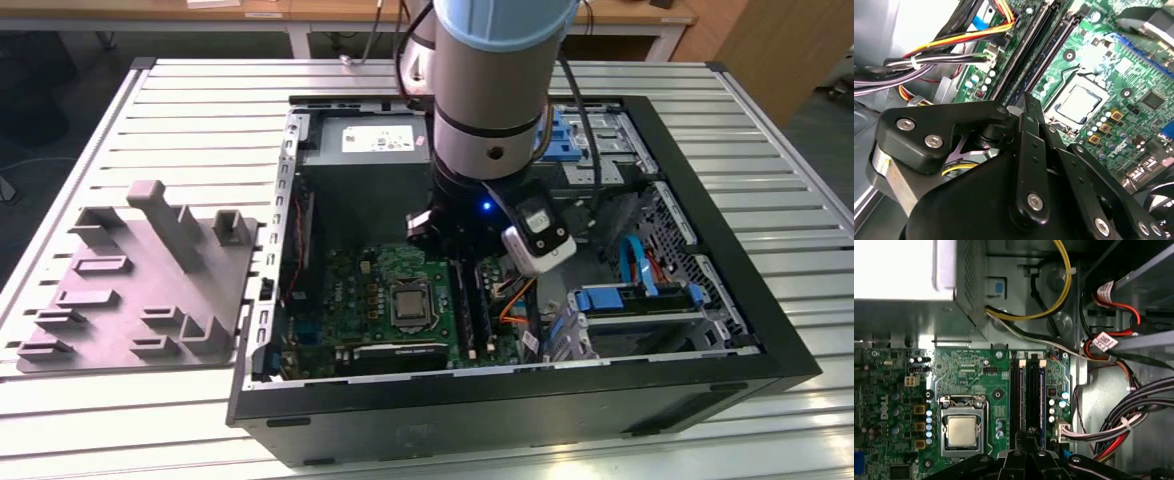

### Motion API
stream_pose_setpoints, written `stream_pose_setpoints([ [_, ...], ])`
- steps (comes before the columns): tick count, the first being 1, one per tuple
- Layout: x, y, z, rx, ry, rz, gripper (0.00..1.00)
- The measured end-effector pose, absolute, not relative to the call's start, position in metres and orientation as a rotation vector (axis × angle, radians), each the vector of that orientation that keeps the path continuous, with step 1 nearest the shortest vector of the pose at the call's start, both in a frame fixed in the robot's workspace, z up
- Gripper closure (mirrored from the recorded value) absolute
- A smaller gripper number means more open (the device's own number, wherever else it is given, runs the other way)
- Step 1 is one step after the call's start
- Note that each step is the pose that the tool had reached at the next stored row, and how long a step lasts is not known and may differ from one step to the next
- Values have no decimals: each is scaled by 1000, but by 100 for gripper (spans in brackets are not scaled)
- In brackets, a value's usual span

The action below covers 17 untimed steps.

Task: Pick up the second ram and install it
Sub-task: 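Press down the second ram until it locks into place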

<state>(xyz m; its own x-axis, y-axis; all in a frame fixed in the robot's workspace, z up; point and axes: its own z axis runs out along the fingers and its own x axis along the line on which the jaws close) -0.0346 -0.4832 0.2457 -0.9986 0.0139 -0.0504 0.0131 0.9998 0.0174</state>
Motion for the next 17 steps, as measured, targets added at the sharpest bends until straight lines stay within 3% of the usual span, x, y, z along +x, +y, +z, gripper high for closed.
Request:
stream_pose_setpoints([
  [17,-35,-502,246,21,3091,26,90],
])
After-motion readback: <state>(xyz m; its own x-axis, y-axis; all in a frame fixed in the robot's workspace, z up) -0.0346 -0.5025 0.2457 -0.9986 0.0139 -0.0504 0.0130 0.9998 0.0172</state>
